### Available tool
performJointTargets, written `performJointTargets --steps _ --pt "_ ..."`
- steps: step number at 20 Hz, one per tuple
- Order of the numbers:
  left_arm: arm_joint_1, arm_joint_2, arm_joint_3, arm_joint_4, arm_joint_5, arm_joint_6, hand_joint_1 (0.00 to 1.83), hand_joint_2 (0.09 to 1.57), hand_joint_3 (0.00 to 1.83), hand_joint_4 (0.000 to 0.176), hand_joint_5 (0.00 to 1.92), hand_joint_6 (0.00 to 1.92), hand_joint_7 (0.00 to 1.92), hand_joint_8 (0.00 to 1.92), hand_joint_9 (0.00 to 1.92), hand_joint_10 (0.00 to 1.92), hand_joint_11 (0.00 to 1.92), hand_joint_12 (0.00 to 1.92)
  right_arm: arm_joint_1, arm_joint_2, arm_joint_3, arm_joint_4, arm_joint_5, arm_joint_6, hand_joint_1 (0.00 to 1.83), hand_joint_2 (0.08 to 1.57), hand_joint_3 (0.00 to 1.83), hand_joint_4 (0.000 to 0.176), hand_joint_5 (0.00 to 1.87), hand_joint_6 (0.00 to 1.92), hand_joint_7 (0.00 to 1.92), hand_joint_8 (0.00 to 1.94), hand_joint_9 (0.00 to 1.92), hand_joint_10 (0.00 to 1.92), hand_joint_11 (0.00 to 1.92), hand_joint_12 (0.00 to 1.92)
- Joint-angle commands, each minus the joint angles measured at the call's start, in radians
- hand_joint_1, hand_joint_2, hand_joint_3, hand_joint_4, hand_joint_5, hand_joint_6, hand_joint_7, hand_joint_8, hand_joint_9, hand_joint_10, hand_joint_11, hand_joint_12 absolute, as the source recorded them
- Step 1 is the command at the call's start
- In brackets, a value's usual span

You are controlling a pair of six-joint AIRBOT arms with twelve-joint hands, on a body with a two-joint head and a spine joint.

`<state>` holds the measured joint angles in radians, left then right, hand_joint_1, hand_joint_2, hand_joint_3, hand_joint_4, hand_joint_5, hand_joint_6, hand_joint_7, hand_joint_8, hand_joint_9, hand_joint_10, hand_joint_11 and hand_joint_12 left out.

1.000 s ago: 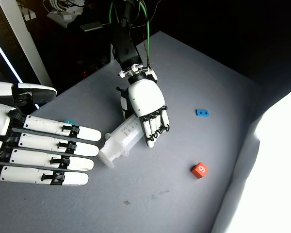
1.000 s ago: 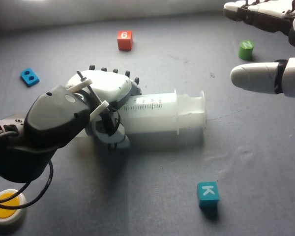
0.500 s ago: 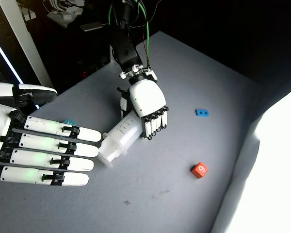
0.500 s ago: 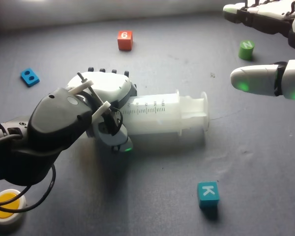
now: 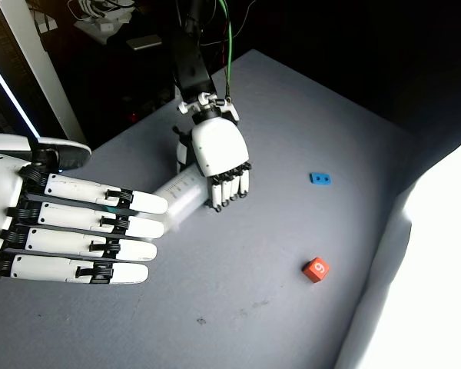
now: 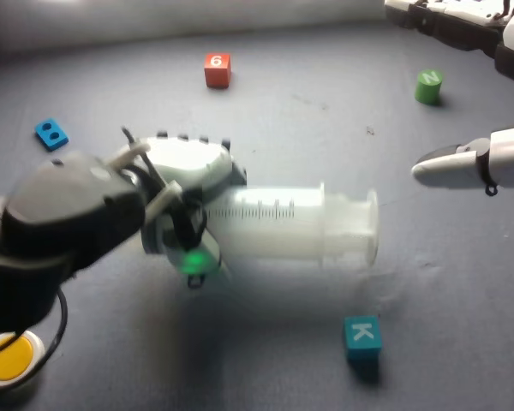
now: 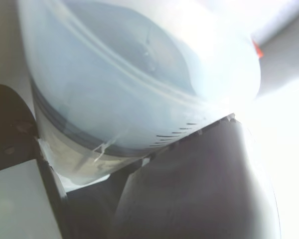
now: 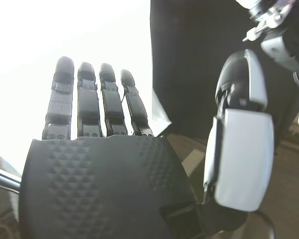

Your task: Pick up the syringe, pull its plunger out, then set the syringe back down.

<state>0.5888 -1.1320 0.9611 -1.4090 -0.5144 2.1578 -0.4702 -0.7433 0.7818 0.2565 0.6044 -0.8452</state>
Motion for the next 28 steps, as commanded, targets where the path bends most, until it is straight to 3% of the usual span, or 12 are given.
performJointTargets --steps 1,2,4,5,6,7,10,14,22,26,27,28 --pt "-0.026 0.016 -0.011 0.025 -0.038 0.008 1.18 1.19 0.00 0.006 0.83 1.17 0.83 1.31 0.71 1.07 0.45 1.47 0.024 0.002 -0.002 -0.007 0.118 0.023 0.93 0.98 0.00 0.000 0.06 0.00 0.11 0.00 0.13 0.00 0.00 0.32" --pt "-0.035 0.024 -0.019 0.015 -0.038 0.016 1.17 1.20 0.00 0.017 0.82 1.21 0.82 1.31 0.68 1.11 0.44 1.49 0.030 0.001 -0.002 -0.007 0.112 0.035 0.95 0.97 0.00 0.000 0.07 0.00 0.11 0.00 0.13 0.00 0.00 0.34" --pt "-0.063 0.042 -0.034 -0.004 -0.037 0.035 1.17 1.20 0.00 0.020 0.82 1.22 0.83 1.29 0.69 1.11 0.45 1.48 0.046 -0.006 -0.002 0.006 0.090 0.059 0.97 0.98 0.00 0.000 0.07 0.00 0.12 0.00 0.13 0.00 0.00 0.34" --pt "-0.080 0.053 -0.040 -0.015 -0.033 0.047 1.21 1.18 0.00 0.000 0.82 1.28 0.89 1.13 0.73 1.08 0.49 1.40 0.061 -0.012 -0.002 0.033 0.056 0.069 0.99 0.97 0.00 0.000 0.09 0.00 0.14 0.00 0.14 0.00 0.00 0.38" --pt "-0.095 0.060 -0.044 -0.034 -0.032 0.067 1.19 1.19 0.00 0.005 0.81 1.31 0.88 1.13 0.74 0.96 0.48 1.38 0.077 -0.017 -0.002 0.057 0.026 0.077 0.99 0.96 0.00 0.000 0.08 0.00 0.13 0.00 0.14 0.00 0.00 0.37" --pt "-0.114 0.068 -0.049 -0.062 -0.030 0.104 1.32 1.17 0.00 0.000 0.81 1.29 0.90 1.10 0.77 1.24 0.52 1.35 0.094 -0.023 -0.002 0.078 -0.007 0.089 1.01 0.96 0.00 0.000 0.07 0.00 0.11 0.00 0.12 0.00 0.00 0.33" --pt "-0.152 0.084 -0.056 -0.101 -0.030 0.137 1.35 1.16 0.00 0.000 0.83 1.24 0.91 1.11 0.78 1.29 0.53 1.31 0.120 -0.038 -0.002 0.097 -0.059 0.121 0.99 0.96 0.00 0.000 0.07 0.00 0.10 0.00 0.11 0.00 0.00 0.32" --pt "-0.202 0.100 -0.066 -0.154 -0.030 0.183 1.35 1.18 0.00 0.000 0.78 1.33 0.87 1.12 0.76 1.35 0.54 1.36 0.118 -0.069 0.003 0.107 -0.060 0.099 0.96 0.96 0.00 0.000 0.08 0.00 0.11 0.00 0.12 0.00 0.00 0.36" --pt "-0.275 0.109 -0.074 -0.239 -0.039 0.265 1.36 1.16 0.00 0.000 0.80 1.24 0.90 1.06 0.81 1.33 0.55 1.32 0.093 -0.201 0.123 0.162 -0.039 0.057 1.03 0.93 0.00 0.000 0.07 0.00 0.11 0.00 0.12 0.00 0.00 0.33" --pt "-0.288 0.114 -0.073 -0.246 -0.041 0.267 1.35 1.17 0.00 0.000 0.80 1.27 0.88 1.07 0.80 1.34 0.53 1.32 0.082 -0.238 0.165 0.162 -0.026 0.057 1.11 0.87 0.00 0.000 0.18 0.00 0.22 0.00 0.22 0.00 0.01 0.49" --pt "-0.289 0.116 -0.073 -0.246 -0.041 0.267 1.35 1.17 0.00 0.000 0.80 1.27 0.89 1.05 0.81 1.33 0.54 1.30 0.080 -0.247 0.175 0.162 -0.024 0.057 1.10 0.91 0.00 0.000 0.21 0.00 0.24 0.00 0.25 0.00 0.01 0.56" --pt "-0.290 0.117 -0.072 -0.246 -0.041 0.267 1.22 1.18 0.00 0.000 0.81 1.28 0.90 1.08 0.77 1.01 0.52 1.32 0.079 -0.254 0.182 0.162 -0.022 0.057 1.13 0.87 0.00 0.000 0.36 0.02 0.41 0.01 0.41 0.02 0.11 0.61"
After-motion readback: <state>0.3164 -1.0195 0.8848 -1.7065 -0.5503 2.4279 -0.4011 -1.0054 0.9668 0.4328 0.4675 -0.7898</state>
